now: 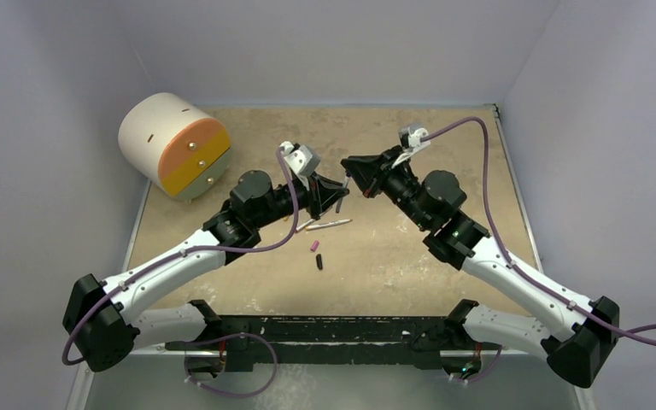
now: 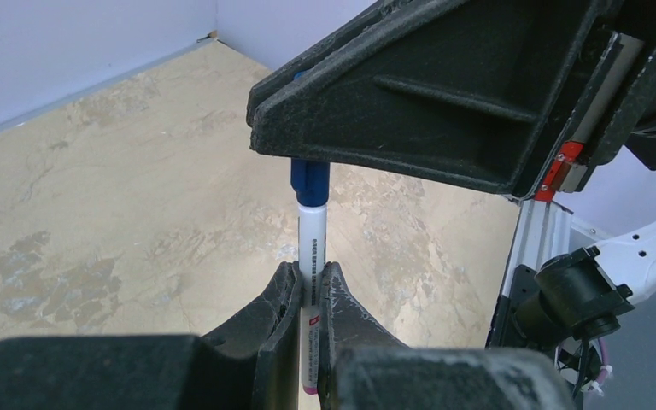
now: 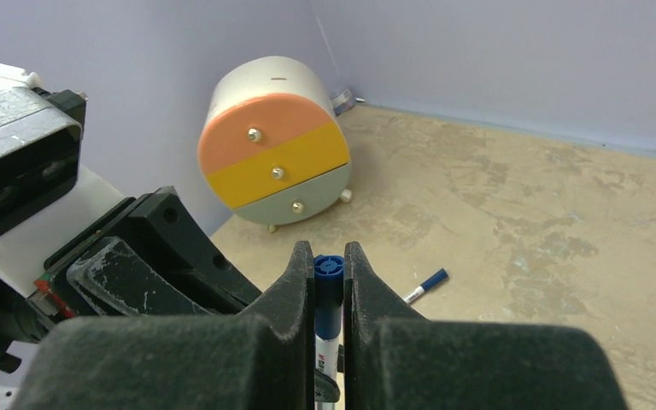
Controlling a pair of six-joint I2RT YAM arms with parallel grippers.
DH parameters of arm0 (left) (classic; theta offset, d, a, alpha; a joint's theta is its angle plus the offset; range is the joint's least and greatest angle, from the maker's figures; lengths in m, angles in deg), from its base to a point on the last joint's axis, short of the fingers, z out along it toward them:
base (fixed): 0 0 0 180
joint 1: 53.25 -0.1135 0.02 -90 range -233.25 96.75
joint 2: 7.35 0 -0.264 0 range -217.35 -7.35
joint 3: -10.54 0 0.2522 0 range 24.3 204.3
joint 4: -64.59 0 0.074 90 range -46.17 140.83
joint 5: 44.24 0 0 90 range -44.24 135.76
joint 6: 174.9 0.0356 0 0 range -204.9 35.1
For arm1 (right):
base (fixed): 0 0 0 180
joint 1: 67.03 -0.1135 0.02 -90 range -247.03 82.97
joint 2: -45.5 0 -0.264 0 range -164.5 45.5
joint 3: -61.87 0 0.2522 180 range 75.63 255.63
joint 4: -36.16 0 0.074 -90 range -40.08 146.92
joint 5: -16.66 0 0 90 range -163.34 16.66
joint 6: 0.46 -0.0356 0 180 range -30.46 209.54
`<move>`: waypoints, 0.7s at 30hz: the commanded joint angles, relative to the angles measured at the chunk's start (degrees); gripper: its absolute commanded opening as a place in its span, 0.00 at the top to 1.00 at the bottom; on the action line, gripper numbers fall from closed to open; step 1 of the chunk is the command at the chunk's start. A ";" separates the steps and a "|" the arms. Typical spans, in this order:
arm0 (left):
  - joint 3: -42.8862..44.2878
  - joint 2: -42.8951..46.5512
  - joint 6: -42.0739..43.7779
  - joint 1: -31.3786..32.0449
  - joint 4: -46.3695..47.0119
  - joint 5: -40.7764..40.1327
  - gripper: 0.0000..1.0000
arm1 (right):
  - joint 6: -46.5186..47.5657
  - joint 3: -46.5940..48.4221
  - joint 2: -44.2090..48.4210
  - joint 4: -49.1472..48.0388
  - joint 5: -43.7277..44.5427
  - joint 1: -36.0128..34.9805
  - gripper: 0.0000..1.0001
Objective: Insert the pens into the pen caps
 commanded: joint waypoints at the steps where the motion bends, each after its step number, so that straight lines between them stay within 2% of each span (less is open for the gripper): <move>1: 3.89 3.06 0.25 -0.28 6.15 -3.91 1.00 | -1.25 -2.13 1.68 -0.74 -2.71 -0.07 1.00; 11: 6.54 1.40 -2.06 -0.25 14.04 -7.14 1.00 | -4.24 -8.52 3.06 -3.00 -4.81 -0.08 1.00; 21: 12.46 -3.17 -1.36 -0.33 14.85 -6.76 1.00 | -6.12 -13.50 2.82 -3.99 -7.48 -0.29 1.00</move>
